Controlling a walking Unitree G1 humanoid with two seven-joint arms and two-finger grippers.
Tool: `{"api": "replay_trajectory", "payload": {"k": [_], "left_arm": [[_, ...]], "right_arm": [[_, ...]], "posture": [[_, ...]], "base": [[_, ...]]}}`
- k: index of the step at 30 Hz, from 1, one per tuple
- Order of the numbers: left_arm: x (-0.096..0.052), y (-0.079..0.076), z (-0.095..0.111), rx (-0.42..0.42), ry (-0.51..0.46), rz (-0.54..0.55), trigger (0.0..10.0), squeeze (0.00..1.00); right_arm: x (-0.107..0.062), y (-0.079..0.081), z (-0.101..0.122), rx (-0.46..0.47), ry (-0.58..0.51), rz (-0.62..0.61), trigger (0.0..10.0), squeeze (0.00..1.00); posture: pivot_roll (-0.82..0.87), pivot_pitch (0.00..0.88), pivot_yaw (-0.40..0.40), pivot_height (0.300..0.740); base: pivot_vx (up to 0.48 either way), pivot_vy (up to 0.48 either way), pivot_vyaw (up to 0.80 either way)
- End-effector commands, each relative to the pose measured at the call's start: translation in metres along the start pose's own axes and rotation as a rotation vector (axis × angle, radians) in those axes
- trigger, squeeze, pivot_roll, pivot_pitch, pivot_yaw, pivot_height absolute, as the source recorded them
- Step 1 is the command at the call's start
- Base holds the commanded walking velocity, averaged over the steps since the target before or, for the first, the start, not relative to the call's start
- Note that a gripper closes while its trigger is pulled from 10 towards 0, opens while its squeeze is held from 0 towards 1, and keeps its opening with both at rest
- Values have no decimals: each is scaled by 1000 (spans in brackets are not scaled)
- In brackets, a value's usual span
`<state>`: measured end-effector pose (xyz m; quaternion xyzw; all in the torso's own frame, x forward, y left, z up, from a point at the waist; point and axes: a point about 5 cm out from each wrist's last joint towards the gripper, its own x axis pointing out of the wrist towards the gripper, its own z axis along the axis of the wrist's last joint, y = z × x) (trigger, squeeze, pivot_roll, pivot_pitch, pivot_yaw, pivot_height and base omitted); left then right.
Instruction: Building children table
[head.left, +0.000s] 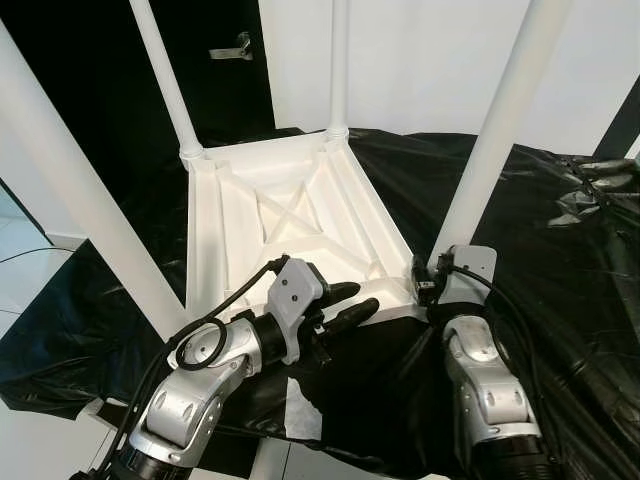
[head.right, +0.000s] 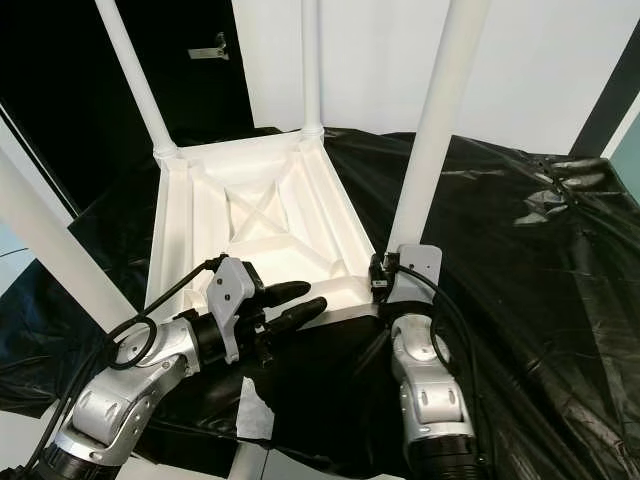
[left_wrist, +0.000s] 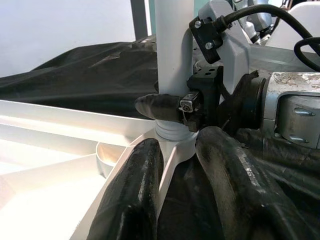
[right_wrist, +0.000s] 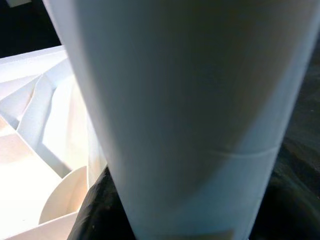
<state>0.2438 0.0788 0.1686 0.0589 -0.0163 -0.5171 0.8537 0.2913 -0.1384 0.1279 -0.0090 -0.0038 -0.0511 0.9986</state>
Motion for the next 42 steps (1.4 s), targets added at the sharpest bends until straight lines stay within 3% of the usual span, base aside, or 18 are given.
{"api": "replay_trajectory", "payload": {"k": [1,14,15,22,23,24,32,40,41,42], "left_arm": [[-1,0,0,4,6,-5,10000,0],[1,-1,1,2,0,4,10000,0],[1,-1,1,3,-1,6,10000,0],[-1,-3,1,-1,-4,18,10000,0],[-1,-4,0,-2,-4,18,10000,0],[-1,-4,0,-4,-3,18,10000,0],[1,-1,0,3,-3,0,10000,0],[4,1,2,14,-7,-17,10000,0],[4,2,2,18,-9,-19,10000,0],[4,2,3,20,-10,-19,10000,0]], "right_arm": [[-3,2,-8,5,46,2,10000,0],[-5,8,0,-11,28,39,10000,0],[-5,8,2,-4,11,58,10000,1000],[-10,0,13,-3,-73,172,10000,1000],[-12,-5,13,-2,-80,214,10000,361],[-14,-9,12,-1,-82,271,10000,0],[-13,-30,13,-73,-73,558,10000,0],[0,-31,10,-152,-42,669,10000,0],[4,-29,9,-178,-38,693,7882,0],[6,-29,7,-187,-33,718,4078,0]], "posture": [[-27,0,22,740],[-11,0,2,740],[-5,0,-8,740],[-1,0,-20,740],[-3,0,-21,740],[-6,0,-18,740],[-32,0,6,740],[-36,0,13,740],[-34,0,12,740],[-33,0,12,740]], "base": [[0,0,0],[0,0,0],[0,0,0],[0,0,0],[0,0,0],[0,0,0],[0,0,0],[0,0,0],[0,0,0],[0,0,0]]}}
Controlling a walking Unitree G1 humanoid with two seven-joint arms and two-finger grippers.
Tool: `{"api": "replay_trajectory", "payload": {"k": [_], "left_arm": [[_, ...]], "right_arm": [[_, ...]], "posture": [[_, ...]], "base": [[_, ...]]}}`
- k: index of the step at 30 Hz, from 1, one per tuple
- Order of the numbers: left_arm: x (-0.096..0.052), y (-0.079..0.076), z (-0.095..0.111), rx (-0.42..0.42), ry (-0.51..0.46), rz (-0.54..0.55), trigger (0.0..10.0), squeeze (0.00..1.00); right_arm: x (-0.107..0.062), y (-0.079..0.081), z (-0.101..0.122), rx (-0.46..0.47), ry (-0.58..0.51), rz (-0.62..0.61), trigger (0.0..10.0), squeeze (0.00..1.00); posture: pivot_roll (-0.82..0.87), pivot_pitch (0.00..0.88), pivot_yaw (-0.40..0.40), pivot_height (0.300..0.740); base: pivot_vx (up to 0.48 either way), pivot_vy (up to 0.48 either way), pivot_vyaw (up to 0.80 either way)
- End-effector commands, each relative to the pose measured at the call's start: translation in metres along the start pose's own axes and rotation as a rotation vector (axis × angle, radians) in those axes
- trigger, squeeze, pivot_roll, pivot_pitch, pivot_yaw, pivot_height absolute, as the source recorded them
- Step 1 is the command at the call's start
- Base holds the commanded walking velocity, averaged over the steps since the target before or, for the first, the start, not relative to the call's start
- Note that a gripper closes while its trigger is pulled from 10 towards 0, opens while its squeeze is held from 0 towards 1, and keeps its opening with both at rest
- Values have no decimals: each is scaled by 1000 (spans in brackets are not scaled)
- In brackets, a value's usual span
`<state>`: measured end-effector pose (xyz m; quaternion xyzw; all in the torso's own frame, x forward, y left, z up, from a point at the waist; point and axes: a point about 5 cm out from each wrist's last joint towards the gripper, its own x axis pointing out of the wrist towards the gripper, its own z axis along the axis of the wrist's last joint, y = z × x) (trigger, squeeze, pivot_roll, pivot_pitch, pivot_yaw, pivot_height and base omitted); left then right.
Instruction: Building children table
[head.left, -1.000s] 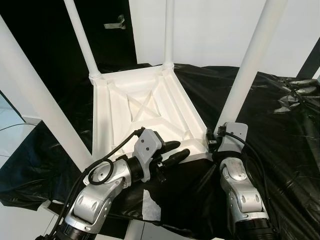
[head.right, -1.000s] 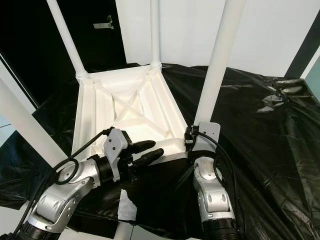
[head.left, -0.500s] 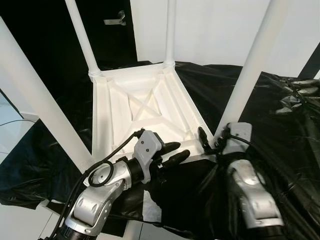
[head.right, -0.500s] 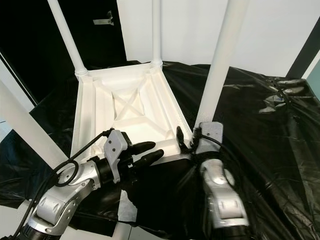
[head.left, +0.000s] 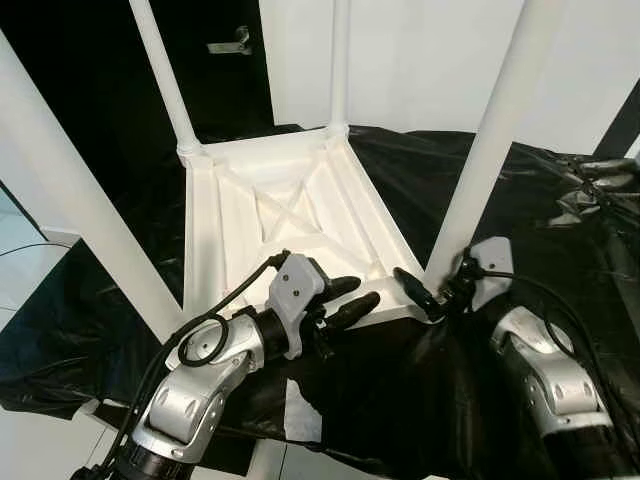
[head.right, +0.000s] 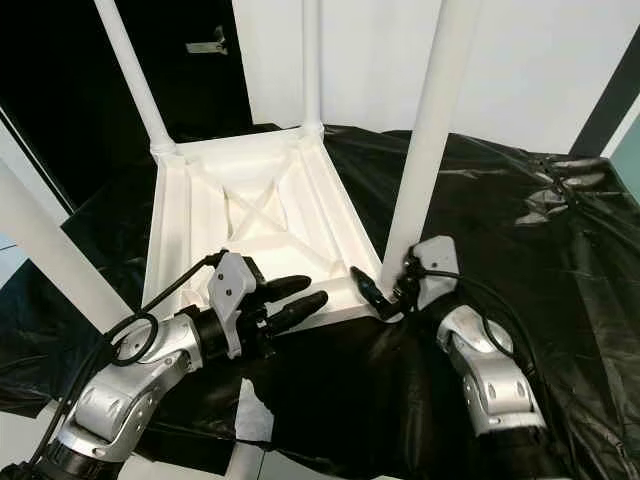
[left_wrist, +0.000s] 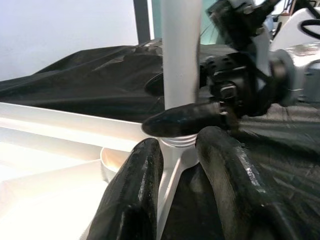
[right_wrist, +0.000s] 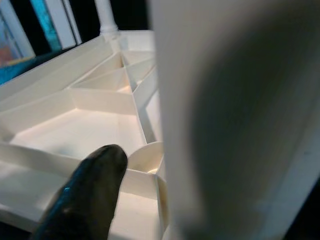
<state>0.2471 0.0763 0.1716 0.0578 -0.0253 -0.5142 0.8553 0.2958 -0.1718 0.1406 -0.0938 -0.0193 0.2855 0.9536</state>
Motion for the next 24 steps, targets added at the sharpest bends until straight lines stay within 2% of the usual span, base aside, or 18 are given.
{"api": "replay_trajectory", "payload": {"k": [1,2,3,8,12,13,14,16,18,22,24], "left_arm": [[0,1,0,14,5,-27,10000,0],[0,1,0,14,5,-27,10000,0],[0,1,0,14,4,-25,10000,0],[0,0,0,17,4,-21,10000,0],[-1,-1,1,12,3,-9,10000,0],[-1,-2,0,11,4,-8,10000,0],[-1,-2,0,11,4,-7,10000,0],[-2,-3,0,10,4,-6,10000,0],[-2,-4,-1,6,4,-4,10000,0],[-2,-4,-1,1,4,-4,10000,0],[-2,-5,0,-1,5,-5,10000,0]], "right_arm": [[3,5,-5,-15,20,54,1804,0],[4,5,-6,-16,22,63,1804,0],[5,5,-7,-18,29,78,0,0],[6,7,-13,-7,49,105,0,0],[0,6,-20,-1,68,79,0,0],[-2,5,-22,15,74,50,784,0],[-2,3,-24,10,84,15,9922,0],[-2,3,-24,13,82,-9,10000,0],[-3,2,-26,8,87,-97,10000,0],[-2,7,-23,23,74,-158,10000,0],[-2,9,-22,42,78,-232,10000,0]], "posture": [[-29,0,11,740],[-29,0,10,740],[-26,0,9,740],[-10,0,-2,740],[-2,0,-10,740],[1,0,-12,740],[2,0,-15,740],[1,0,-14,740],[1,0,-14,740],[-2,0,-12,740],[-4,0,-10,740]], "base": [[0,0,0],[0,0,0],[0,0,0],[0,0,0],[0,0,0],[0,0,0],[0,0,0],[0,0,0],[0,0,0],[0,0,0],[0,0,0]]}}
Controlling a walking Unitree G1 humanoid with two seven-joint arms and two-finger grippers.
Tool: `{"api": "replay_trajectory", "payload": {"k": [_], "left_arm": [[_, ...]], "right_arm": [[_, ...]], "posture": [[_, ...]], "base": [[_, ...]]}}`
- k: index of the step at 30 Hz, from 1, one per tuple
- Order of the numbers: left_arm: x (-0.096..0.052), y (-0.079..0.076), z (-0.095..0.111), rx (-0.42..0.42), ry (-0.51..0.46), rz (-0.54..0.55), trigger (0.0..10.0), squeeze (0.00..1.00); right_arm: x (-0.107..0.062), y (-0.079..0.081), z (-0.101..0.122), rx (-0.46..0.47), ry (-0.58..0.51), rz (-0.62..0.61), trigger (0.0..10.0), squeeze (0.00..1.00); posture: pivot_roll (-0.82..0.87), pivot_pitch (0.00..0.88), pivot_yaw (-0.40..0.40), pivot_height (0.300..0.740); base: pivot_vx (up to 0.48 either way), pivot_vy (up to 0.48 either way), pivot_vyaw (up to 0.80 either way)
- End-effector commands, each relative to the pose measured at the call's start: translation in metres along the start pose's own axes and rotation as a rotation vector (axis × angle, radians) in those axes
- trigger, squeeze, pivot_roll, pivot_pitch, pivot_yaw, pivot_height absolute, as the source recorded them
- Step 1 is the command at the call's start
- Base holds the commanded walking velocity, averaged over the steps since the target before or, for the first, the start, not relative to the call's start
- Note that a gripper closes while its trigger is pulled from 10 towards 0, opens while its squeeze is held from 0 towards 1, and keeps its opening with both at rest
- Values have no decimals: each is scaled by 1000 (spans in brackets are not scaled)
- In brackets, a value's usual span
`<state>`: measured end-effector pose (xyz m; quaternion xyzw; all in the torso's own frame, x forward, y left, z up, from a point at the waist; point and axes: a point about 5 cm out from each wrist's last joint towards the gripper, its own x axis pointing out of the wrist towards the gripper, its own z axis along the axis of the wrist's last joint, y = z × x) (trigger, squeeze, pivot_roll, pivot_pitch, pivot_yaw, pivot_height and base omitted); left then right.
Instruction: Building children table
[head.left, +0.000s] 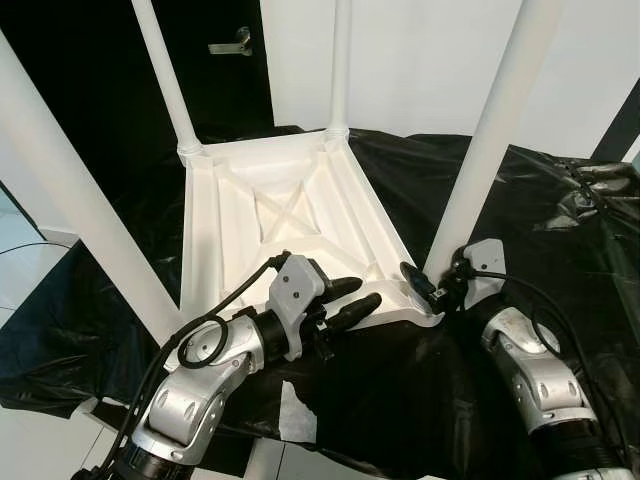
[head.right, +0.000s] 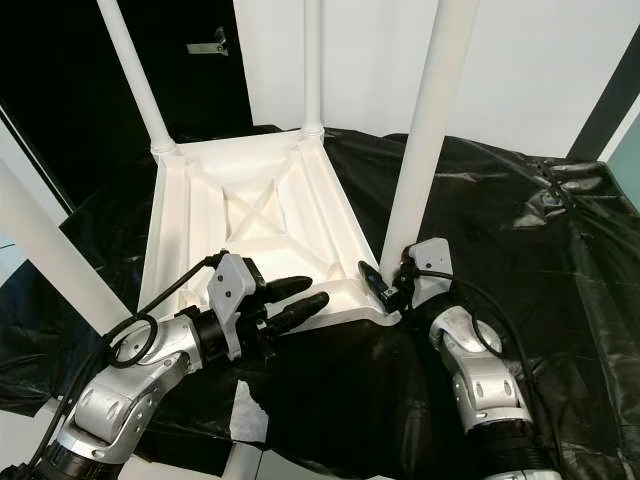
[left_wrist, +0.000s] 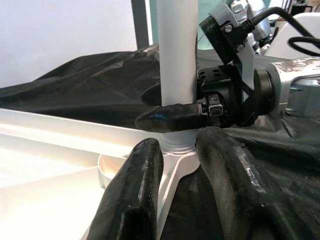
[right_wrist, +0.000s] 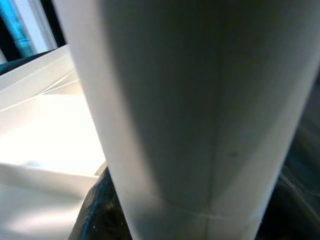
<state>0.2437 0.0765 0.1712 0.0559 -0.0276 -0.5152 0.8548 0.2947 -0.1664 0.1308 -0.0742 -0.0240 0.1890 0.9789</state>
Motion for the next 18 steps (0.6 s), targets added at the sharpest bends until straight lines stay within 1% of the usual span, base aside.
{"api": "replay_trajectory", "payload": {"k": [1,3,4,5,6,7,9,10,11,12,15,18], "left_arm": [[0,-2,0,0,11,-4,10000,0],[-1,-2,0,-2,11,-4,10000,0],[-1,-2,0,-2,11,-4,10000,0],[-2,-2,0,-2,11,-4,10000,0],[-2,-2,0,-4,11,1,10000,0],[-2,-2,0,-4,11,1,10000,0],[-2,-2,0,-7,8,5,10000,0],[-2,-2,0,-8,7,7,10000,0],[-2,-2,0,-8,7,7,10000,0],[-2,-2,0,-8,7,7,10000,0],[-1,-2,1,-6,7,3,10000,0],[0,0,1,-1,8,-2,10000,0]], "right_arm": [[-4,1,-13,-2,79,-33,10000,0],[-4,6,-12,43,77,-179,10000,0],[-4,6,-12,43,77,-179,10000,0],[-4,7,-11,49,80,-234,10000,0],[-6,11,-13,102,90,-402,10000,0],[-6,11,-13,102,90,-402,10000,0],[-9,13,-15,133,107,-520,10000,0],[-9,14,-15,134,111,-547,10000,0],[-9,14,-15,134,111,-547,10000,0],[-7,19,-15,146,115,-537,10000,0],[-5,22,-13,144,105,-512,10000,0],[-7,21,-12,145,116,-518,10000,0]], "posture": [[-4,0,-10,740],[-1,0,-12,740],[-1,0,-12,740],[-1,0,-12,740],[0,0,-13,740],[0,0,-13,740],[3,0,-10,740],[3,0,-10,740],[3,0,-10,740],[-2,0,-6,740],[-5,0,-2,740],[-7,0,-2,740]], "base": [[0,0,0],[0,0,0],[0,0,0],[0,0,0],[0,0,0],[0,0,0],[0,0,0],[0,0,0],[0,0,0],[0,0,0],[0,0,0],[0,0,0]]}}
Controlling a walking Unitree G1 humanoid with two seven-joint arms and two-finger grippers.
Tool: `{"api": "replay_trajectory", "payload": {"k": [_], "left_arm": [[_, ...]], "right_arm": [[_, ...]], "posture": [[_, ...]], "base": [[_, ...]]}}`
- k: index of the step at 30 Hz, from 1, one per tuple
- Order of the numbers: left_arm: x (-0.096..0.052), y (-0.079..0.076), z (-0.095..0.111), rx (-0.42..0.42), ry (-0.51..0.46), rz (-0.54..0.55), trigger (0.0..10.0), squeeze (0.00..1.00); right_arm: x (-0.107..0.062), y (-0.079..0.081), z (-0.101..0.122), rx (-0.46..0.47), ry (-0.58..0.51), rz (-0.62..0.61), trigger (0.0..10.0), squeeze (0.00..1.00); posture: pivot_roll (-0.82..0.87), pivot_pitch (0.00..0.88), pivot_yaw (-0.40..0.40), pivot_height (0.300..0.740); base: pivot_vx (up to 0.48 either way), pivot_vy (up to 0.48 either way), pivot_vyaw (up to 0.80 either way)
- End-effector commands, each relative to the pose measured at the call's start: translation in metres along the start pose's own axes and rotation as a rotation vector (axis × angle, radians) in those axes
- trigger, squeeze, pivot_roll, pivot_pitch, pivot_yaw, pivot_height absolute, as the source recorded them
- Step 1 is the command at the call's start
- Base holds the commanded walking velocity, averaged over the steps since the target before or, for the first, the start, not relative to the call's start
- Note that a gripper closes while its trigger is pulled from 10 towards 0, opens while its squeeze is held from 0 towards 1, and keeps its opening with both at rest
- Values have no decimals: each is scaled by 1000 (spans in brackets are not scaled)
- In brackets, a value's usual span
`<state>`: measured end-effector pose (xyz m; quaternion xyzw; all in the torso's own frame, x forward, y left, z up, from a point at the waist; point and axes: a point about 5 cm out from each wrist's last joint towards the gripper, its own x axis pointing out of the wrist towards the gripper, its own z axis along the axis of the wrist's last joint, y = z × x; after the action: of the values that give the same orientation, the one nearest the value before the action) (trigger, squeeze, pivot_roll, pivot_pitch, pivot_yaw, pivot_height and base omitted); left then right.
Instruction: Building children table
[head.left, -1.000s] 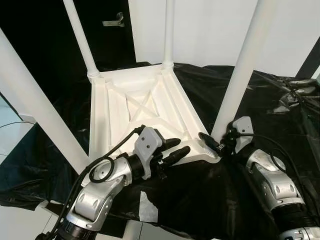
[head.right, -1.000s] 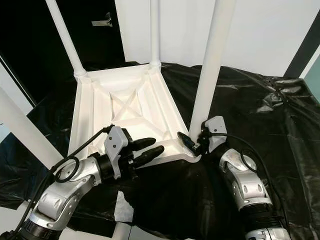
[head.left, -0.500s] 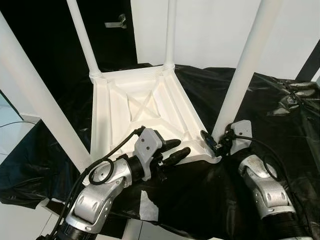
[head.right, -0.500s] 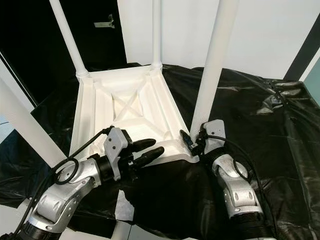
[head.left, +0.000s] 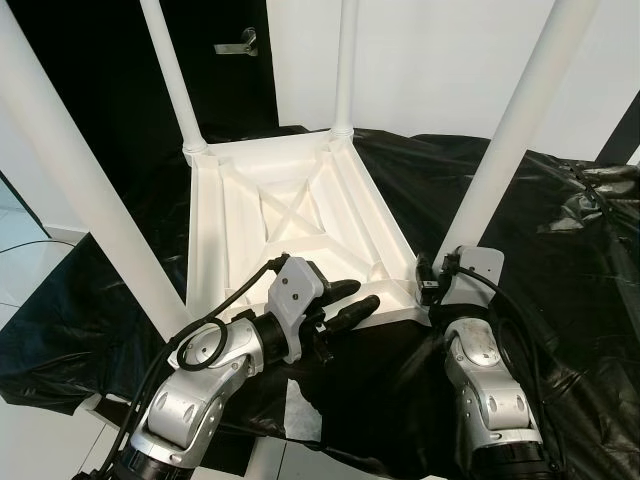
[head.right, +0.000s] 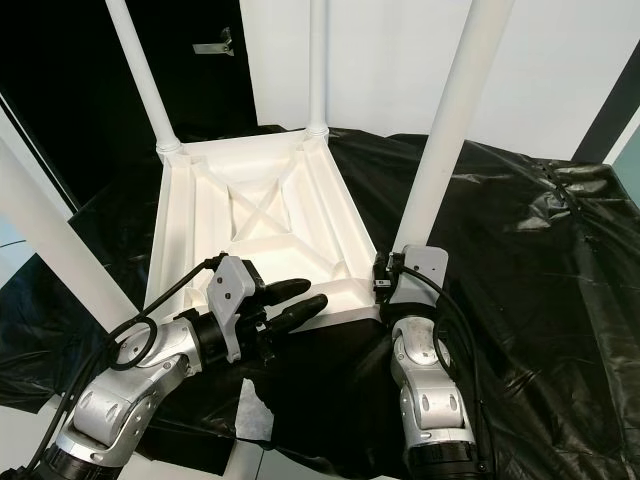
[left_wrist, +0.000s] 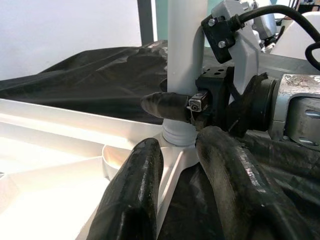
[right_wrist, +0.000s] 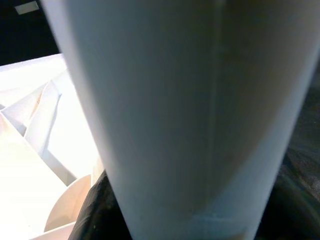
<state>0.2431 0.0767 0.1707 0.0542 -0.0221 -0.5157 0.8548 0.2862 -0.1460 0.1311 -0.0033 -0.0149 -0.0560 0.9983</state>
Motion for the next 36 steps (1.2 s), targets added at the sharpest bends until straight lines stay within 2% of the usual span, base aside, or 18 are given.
{"api": "replay_trajectory", "payload": {"k": [1,7,8,14,16,17,19,21,22,24,25,26,29,34,35,36], "left_arm": [[0,1,2,8,0,-1,10000,0],[1,1,2,8,-1,2,10000,0],[1,1,2,8,-1,2,10000,0],[0,1,3,7,-1,6,10000,0],[0,1,3,7,-1,6,10000,0],[0,1,2,6,0,7,10000,0],[0,1,2,6,0,7,10000,0],[-1,0,2,7,2,7,10000,0],[-1,0,2,7,2,7,10000,0],[-1,2,2,7,3,7,10000,0],[-1,2,2,7,3,7,10000,0],[-2,2,2,9,4,4,10000,0],[-1,2,2,10,6,-7,10000,0],[0,2,3,11,4,-13,10000,0],[0,3,3,17,6,-15,10000,0],[0,4,4,21,8,-16,10000,0]], "right_arm": [[-5,-5,-16,-11,91,-35,10000,0],[-5,0,-12,-6,70,-4,10000,0],[-5,1,-10,0,59,23,10000,1000],[-6,-2,-4,-2,22,134,10000,1000],[-6,-2,-4,-2,22,134,10000,1000],[-7,-11,-5,-50,32,224,10000,1000],[-7,-11,-5,-50,32,224,10000,1000],[-6,-21,-4,-89,30,304,10000,1000],[-6,-21,-4,-89,30,304,10000,1000],[-3,-28,0,-119,28,412,10000,1000],[-3,-28,0,-119,28,412,10000,1000],[1,-30,2,-142,36,524,10000,0],[9,-29,4,-173,33,621,10000,0],[14,-27,5,-188,26,658,10000,0],[20,-20,5,-214,33,744,8235,0],[21,-18,5,-221,38,777,8235,0]], "posture": [[-7,0,-2,740],[-7,0,-1,740],[-5,0,-3,740],[-5,0,-5,740],[-5,0,-5,740],[-5,0,-5,740],[-5,0,-5,740],[-7,0,-2,740],[-7,0,-2,740],[-12,0,5,740],[-12,0,5,740],[-19,0,13,740],[-20,0,20,740],[-19,0,24,740],[-13,0,26,740],[-13,0,26,740]], "base": [[0,0,0],[0,0,0],[0,0,0],[0,0,0],[0,0,0],[0,0,0],[0,0,0],[0,0,0],[0,0,0],[0,0,0],[0,0,0],[0,0,0],[0,0,0],[0,0,0],[0,0,0],[0,0,0]]}}
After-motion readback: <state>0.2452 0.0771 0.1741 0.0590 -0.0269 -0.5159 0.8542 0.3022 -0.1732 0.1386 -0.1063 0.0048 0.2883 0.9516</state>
